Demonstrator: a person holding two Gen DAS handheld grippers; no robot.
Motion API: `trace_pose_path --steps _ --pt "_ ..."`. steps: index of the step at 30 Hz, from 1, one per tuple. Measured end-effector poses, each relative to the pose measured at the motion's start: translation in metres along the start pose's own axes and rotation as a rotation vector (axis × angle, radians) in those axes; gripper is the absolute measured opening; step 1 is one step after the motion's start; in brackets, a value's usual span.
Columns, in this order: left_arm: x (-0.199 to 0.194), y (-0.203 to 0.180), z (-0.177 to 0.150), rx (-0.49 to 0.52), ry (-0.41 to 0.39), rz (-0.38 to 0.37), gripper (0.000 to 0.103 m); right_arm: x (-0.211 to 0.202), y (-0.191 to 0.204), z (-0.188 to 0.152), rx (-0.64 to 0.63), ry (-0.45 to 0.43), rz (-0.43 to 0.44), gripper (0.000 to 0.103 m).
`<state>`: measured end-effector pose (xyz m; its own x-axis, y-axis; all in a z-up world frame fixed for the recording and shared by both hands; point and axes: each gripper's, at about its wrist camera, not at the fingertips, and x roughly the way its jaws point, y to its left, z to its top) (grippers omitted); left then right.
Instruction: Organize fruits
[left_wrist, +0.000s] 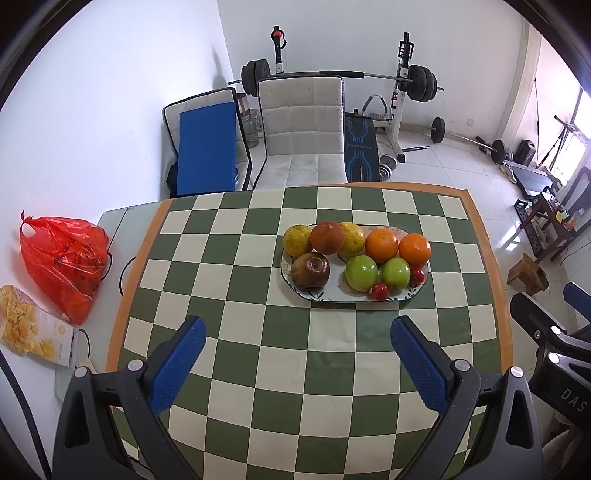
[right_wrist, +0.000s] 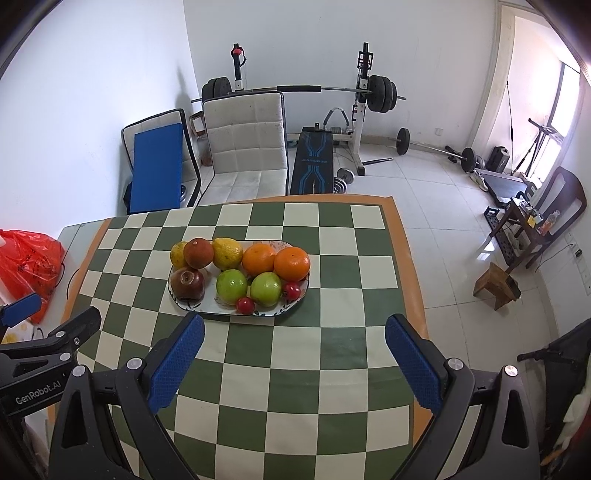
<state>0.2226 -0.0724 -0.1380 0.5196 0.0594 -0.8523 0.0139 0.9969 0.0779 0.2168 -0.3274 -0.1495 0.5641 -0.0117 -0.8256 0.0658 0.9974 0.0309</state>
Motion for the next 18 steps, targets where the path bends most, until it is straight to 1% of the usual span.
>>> trace_pose_path --steps 11,18 --pt "-0.007 -0.005 -0.001 -0.003 -0.016 0.000 0.102 0.006 -0.005 0.000 0.011 -0.006 -0.001 0.100" --pt "-0.011 -0.007 -0.001 -0.001 -0.023 0.004 0.102 0.001 -0.011 -0.002 0.015 -0.016 -0.001 0.100"
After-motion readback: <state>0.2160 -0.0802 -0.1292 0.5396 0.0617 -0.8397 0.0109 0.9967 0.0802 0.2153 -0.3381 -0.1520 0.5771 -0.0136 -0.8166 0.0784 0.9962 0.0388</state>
